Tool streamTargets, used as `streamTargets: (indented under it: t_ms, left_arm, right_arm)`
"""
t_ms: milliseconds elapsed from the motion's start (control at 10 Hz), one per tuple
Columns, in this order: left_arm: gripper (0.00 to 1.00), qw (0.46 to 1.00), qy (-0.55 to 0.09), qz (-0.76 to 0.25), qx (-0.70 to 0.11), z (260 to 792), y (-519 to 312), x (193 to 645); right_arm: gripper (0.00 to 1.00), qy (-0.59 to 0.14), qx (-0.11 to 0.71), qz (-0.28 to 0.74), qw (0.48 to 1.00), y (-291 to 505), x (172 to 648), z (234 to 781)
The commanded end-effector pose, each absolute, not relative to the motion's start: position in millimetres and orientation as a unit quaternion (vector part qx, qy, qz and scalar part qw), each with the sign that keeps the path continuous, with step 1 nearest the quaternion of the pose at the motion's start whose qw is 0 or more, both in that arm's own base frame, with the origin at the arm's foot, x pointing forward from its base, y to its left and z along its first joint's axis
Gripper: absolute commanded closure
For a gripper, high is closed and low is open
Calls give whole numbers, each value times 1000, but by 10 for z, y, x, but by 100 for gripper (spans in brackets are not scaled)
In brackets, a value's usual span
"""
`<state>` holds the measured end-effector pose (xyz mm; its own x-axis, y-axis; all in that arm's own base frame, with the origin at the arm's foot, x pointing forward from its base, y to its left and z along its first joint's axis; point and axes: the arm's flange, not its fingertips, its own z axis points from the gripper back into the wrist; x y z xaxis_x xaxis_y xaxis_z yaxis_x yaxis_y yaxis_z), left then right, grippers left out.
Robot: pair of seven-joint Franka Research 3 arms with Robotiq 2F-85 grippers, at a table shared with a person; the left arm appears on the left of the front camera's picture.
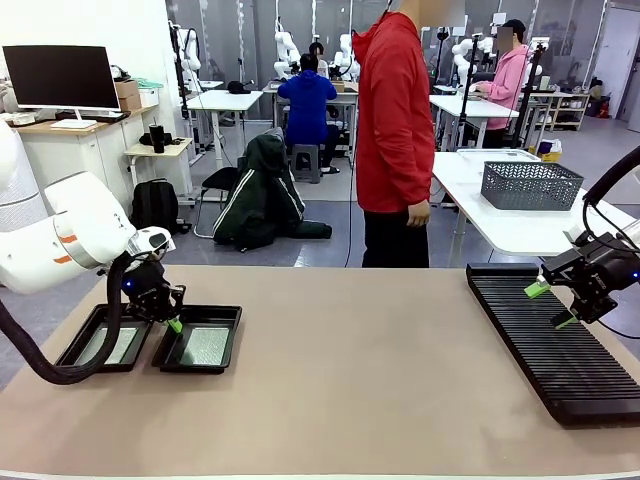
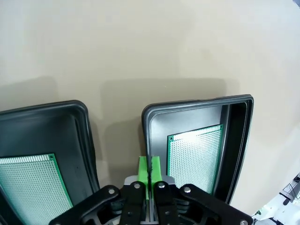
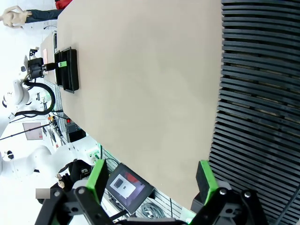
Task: Inspect and transfer BCBs to ESD trays.
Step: Pick up the ESD tray and place it on the left side of the table.
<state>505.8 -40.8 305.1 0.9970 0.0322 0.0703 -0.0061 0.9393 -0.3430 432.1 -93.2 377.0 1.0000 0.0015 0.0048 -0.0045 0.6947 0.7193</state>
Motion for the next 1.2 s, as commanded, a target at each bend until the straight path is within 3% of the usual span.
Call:
streamTargets:
  t_ms: [0,900,1000,1100]
  left_arm:
    - [97,983,-39,10,-178,3048,-418,5108]
    - [97,984,-36,8,-174,3037,-437,5072]
    - [92,983,-38,12,-177,3059,-424,5058]
    - [79,984,-33,12,-177,3062,-416,5043]
  right_arm:
    - [0,-5,391,0,921,-925,4300,3785]
    - [0,-5,391,0,921,-925,4300,3785]
    - [0,-5,391,0,921,-925,4300,3785]
    - [0,-5,391,0,921,-925,4300,3785]
